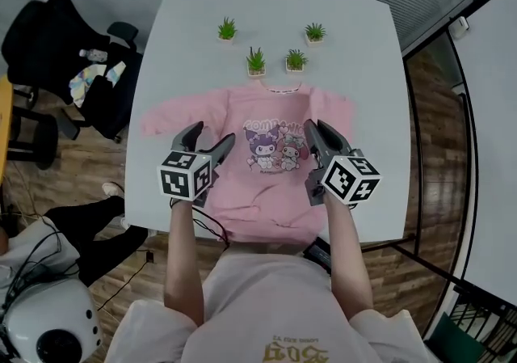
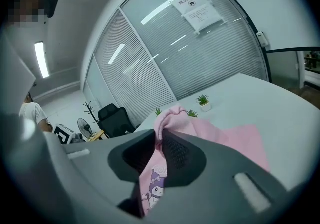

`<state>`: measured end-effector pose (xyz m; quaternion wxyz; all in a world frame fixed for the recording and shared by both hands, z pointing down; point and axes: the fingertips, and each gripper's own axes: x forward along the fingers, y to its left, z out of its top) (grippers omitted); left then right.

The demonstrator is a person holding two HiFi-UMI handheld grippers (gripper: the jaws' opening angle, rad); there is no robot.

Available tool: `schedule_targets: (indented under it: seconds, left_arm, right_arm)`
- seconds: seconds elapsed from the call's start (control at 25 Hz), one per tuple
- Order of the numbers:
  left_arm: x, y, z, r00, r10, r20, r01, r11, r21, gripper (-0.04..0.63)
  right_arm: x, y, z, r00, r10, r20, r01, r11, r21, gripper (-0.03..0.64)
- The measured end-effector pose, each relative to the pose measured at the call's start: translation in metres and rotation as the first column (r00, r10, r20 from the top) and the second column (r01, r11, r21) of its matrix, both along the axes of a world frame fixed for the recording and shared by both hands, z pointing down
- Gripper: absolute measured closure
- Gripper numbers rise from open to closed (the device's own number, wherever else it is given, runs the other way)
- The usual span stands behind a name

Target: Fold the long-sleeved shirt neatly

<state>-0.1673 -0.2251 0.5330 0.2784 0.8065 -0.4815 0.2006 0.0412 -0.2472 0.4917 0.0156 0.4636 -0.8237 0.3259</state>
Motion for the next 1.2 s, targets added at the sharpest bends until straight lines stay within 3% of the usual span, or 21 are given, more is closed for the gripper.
schedule_targets:
  seconds: [0.32, 0.56, 0.8, 0.84, 0.92, 0.96, 1.2]
  left_arm:
    - [-0.030, -0.004, 0.016, 1.000, 0.006, 0.009, -0.006, 1.000, -0.021, 0.230]
    - [-0.047, -0.007, 0.041, 0.999, -0.032, 0.008, 0.032, 0.999, -0.028, 0.239]
    - [-0.059, -0.002, 0.059, 0.999, -0.047, 0.003, 0.047, 0.997, -0.059, 0.241]
    - [-0.061, 0.000, 0.062, 0.999, -0.052, 0.004, 0.052, 0.997, -0.062, 0.241]
    - [-0.063, 0.003, 0.066, 0.998, -0.062, 0.000, 0.062, 0.996, -0.066, 0.241]
    - [-0.064, 0.005, 0.066, 0.998, -0.066, -0.003, 0.066, 0.996, -0.067, 0.241]
    - [-0.069, 0.013, 0.062, 0.996, -0.095, -0.003, 0.094, 0.994, -0.057, 0.239]
  right_arm:
    - [-0.056, -0.009, 0.008, 0.997, -0.062, -0.048, 0.062, 0.998, 0.012, 0.558]
    - [-0.101, -0.008, 0.075, 0.951, -0.194, -0.239, 0.182, 0.981, -0.074, 0.555]
    - [-0.126, -0.014, 0.123, 0.914, -0.219, -0.343, 0.195, 0.975, -0.104, 0.546]
    - [-0.132, -0.014, 0.131, 0.902, -0.239, -0.360, 0.214, 0.971, -0.108, 0.531]
    - [-0.147, -0.008, 0.145, 0.883, -0.296, -0.364, 0.260, 0.955, -0.144, 0.388]
    - [-0.152, -0.004, 0.149, 0.880, -0.314, -0.357, 0.275, 0.949, -0.157, 0.348]
    - [-0.148, 0.013, 0.134, 0.899, -0.287, -0.330, 0.258, 0.957, -0.131, 0.342]
